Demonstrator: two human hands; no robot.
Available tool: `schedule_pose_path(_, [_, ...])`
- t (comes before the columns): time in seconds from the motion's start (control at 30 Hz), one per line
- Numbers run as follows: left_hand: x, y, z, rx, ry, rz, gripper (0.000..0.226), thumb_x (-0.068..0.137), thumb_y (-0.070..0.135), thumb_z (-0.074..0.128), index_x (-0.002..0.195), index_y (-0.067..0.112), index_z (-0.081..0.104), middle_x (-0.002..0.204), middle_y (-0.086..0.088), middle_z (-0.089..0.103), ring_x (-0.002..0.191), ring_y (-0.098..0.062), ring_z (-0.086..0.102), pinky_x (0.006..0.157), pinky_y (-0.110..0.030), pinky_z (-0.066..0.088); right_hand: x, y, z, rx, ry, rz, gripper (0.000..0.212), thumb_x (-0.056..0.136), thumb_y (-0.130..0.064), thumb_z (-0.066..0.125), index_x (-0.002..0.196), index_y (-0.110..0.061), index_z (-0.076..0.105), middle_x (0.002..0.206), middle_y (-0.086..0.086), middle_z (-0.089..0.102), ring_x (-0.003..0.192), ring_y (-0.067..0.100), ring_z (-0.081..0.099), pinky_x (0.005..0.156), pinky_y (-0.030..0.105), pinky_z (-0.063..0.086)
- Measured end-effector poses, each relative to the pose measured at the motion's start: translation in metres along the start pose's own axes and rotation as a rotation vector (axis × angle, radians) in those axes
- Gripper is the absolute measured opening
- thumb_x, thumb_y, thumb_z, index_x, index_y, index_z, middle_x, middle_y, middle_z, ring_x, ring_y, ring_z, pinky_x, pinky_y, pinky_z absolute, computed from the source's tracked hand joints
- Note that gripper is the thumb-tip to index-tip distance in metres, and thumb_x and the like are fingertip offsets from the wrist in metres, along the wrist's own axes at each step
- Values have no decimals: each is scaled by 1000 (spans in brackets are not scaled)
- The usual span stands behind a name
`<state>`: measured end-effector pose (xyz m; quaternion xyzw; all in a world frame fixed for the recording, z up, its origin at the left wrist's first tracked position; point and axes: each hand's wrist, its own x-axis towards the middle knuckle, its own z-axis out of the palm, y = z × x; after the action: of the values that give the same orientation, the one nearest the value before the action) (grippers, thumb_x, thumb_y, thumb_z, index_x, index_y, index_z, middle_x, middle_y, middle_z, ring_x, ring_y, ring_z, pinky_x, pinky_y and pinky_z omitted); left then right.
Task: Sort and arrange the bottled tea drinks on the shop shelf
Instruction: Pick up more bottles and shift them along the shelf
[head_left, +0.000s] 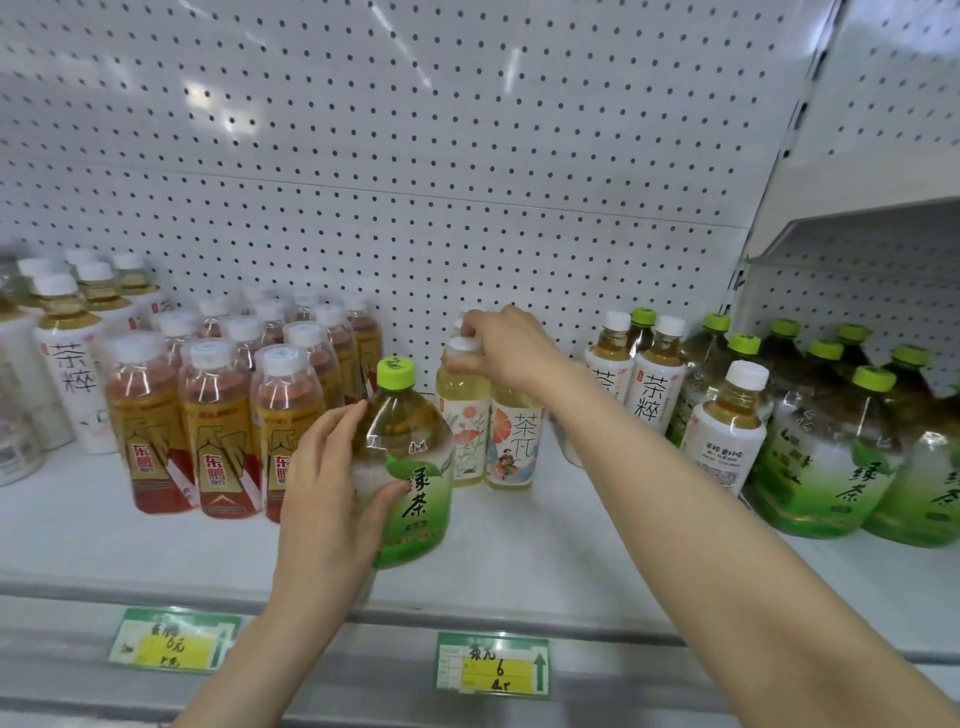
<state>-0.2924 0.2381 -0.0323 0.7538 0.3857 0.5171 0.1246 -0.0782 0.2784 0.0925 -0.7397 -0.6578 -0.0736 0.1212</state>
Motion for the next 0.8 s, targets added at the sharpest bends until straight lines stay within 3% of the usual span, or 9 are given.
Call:
schedule_pose_path(0.07, [-2, -4, -8, 11, 14, 0, 81, 75, 16, 81, 145, 15, 40, 142, -2, 42, 130, -14, 38, 108, -36, 32, 4, 2, -1, 70, -89, -48, 44, 91, -47, 62, 129, -26, 56, 120, 9, 61, 113, 27, 52, 89, 38, 48])
schedule_pose_path(0.17, [-1, -8, -14, 9, -16, -7, 81, 75, 18, 82, 145, 17, 41, 141, 0, 43, 130, -16, 40, 108, -36, 32, 4, 4, -5, 105, -160, -131, 40, 98, -29, 55, 138, -30, 53, 137, 2, 57, 124, 24, 51, 97, 36, 44])
schedule_pose_path(0.43, [-1, -8, -13, -1, -11, -7, 82, 76, 20, 82, 146, 21, 39, 140, 4, 41, 131, -17, 40, 108, -35, 32, 0, 10, 10, 179, -9, -114, 44, 90, -35, 66, 134, -35, 57, 133, -4, 62, 120, 21, 55, 102, 43, 44])
schedule_pose_path(0.53, [-2, -9, -13, -12, -12, -4, 82, 76, 20, 82, 146, 20, 39, 139, 8, 40, 131, -16, 40, 108, -35, 33, -16, 15, 13, 134, 59, -18, 72, 82, -51, 71, 145, -38, 40, 145, 0, 51, 134, 28, 43, 107, 51, 39])
schedule_pose_path(0.63, [-3, -8, -13, -22, -6, -10, 84, 75, 21, 82, 147, 22, 39, 140, 10, 39, 132, -13, 39, 108, -35, 33, -46, 17, 29, 149, 101, 158, 109, 68, -55, 82, 154, -34, 19, 158, 6, 25, 138, 35, 35, 108, 52, 39])
schedule_pose_path(0.7, [-2, -8, -12, -29, -11, -26, 84, 76, 21, 81, 147, 24, 37, 138, 16, 34, 131, -7, 35, 108, -31, 31, -57, 13, 45, 123, 133, 209, 116, 66, -49, 86, 155, -31, 14, 159, 10, 13, 133, 40, 38, 103, 49, 41])
schedule_pose_path(0.8, [-2, -8, -12, -46, -27, -40, 84, 77, 22, 81, 148, 27, 36, 137, 19, 32, 130, -3, 33, 107, -32, 31, -52, 8, 60, 91, 250, 235, 113, 66, -46, 87, 153, -26, 17, 154, 15, 13, 123, 42, 45, 97, 46, 45])
